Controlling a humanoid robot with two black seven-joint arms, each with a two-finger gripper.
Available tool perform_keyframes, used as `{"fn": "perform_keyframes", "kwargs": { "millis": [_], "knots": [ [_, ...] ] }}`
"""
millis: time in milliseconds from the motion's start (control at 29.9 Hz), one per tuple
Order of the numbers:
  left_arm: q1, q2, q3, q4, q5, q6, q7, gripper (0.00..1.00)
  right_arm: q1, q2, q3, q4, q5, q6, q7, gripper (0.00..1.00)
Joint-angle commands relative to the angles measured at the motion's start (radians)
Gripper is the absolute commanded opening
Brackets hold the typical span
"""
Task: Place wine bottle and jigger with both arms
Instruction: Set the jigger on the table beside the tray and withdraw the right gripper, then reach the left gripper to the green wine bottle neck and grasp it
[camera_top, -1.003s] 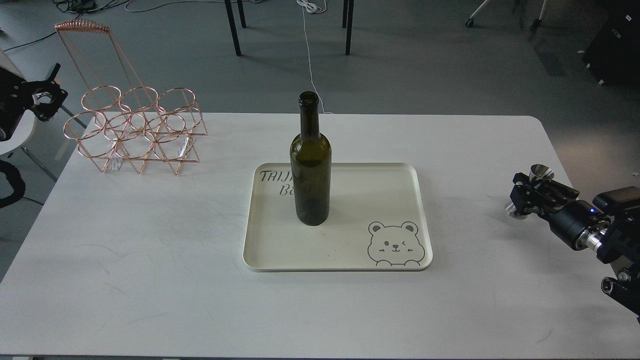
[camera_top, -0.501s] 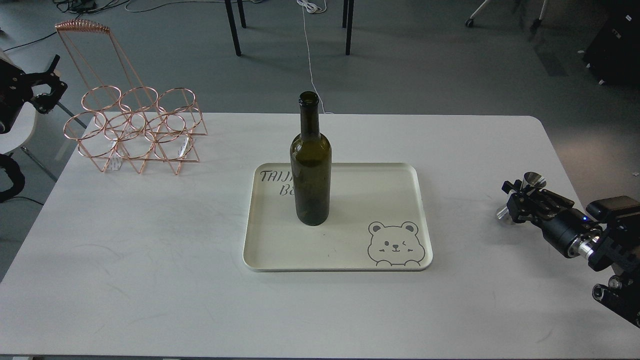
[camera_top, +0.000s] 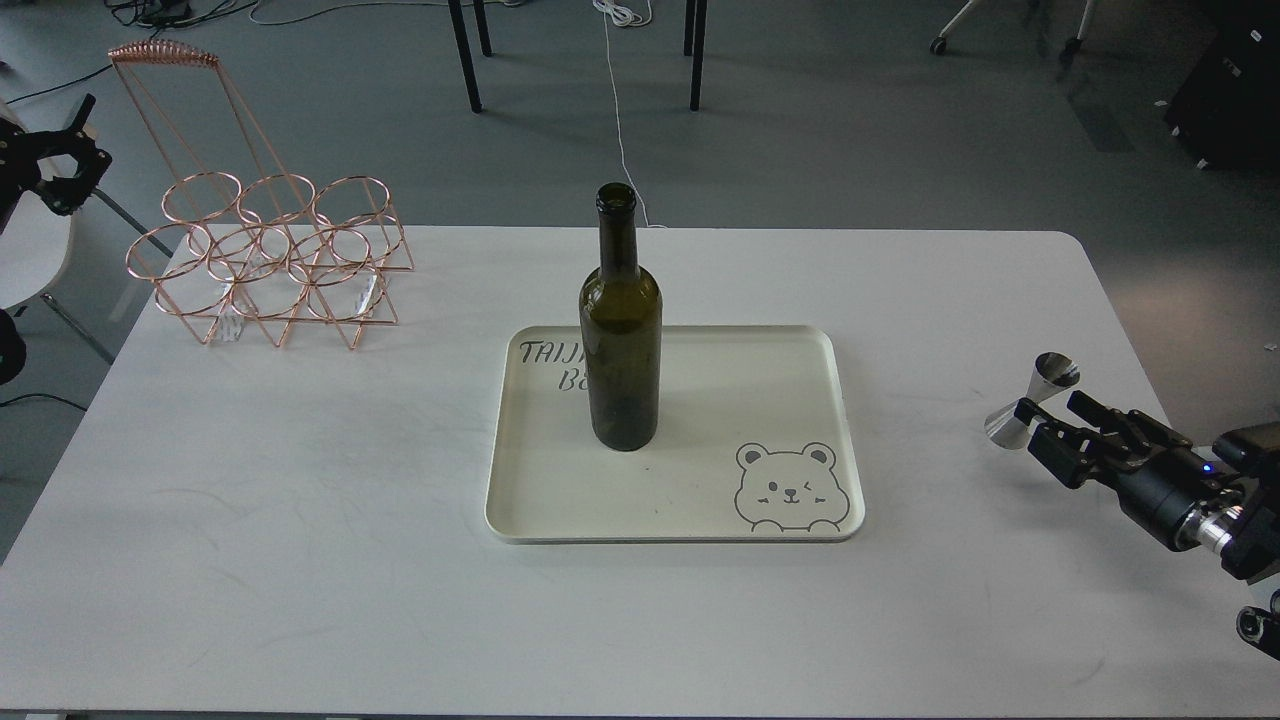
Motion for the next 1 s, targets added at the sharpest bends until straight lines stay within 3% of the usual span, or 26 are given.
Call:
{"fn": "perform_keyframes", "kwargs": {
  "millis": [0, 134, 301, 401, 568, 769, 869, 969],
  "knots": [
    [0.000, 0.026, 0.002, -0.002, 0.000, 0.000, 0.003, 0.99, -0.008, -0.086, 0.006, 0.068, 0.025, 0.000, 0.000, 0.95],
    [0.002, 0.086, 0.016, -0.027, 0.009, 0.000, 0.020, 0.99, 0.019, -0.168, 0.010, 0.120, 0.237, 0.000, 0.000, 0.96],
    [0.000, 0.199, 0.016, -0.123, 0.159, 0.000, 0.012, 0.99, 0.194, -0.199, 0.002, 0.104, 0.471, 0.015, 0.000, 0.96],
    [-0.006, 0.255, 0.014, -0.195, 0.268, 0.000, 0.014, 0.99, 0.309, -0.199, 0.013, 0.088, 0.549, 0.174, 0.000, 0.96],
    [-0.083, 0.302, 0.016, -0.312, 0.467, 0.000, 0.014, 0.99, 0.438, -0.176, 0.013, 0.033, 0.718, 0.324, 0.000, 0.96],
    [-0.155, 0.322, 0.016, -0.574, 0.760, 0.028, 0.014, 0.98, 0.483, 0.055, 0.086, -0.250, 0.975, 0.562, 0.000, 0.97],
    [-0.164, 0.345, 0.014, -0.720, 0.963, 0.045, 0.014, 0.98, 0.470, 0.109, 0.160, -0.349, 1.098, 0.689, 0.000, 0.97],
    [-0.158, 0.345, 0.016, -0.830, 1.222, 0.041, 0.009, 0.98, 0.467, 0.149, 0.179, -0.399, 1.200, 0.746, 0.000, 0.97]
  ]
}}
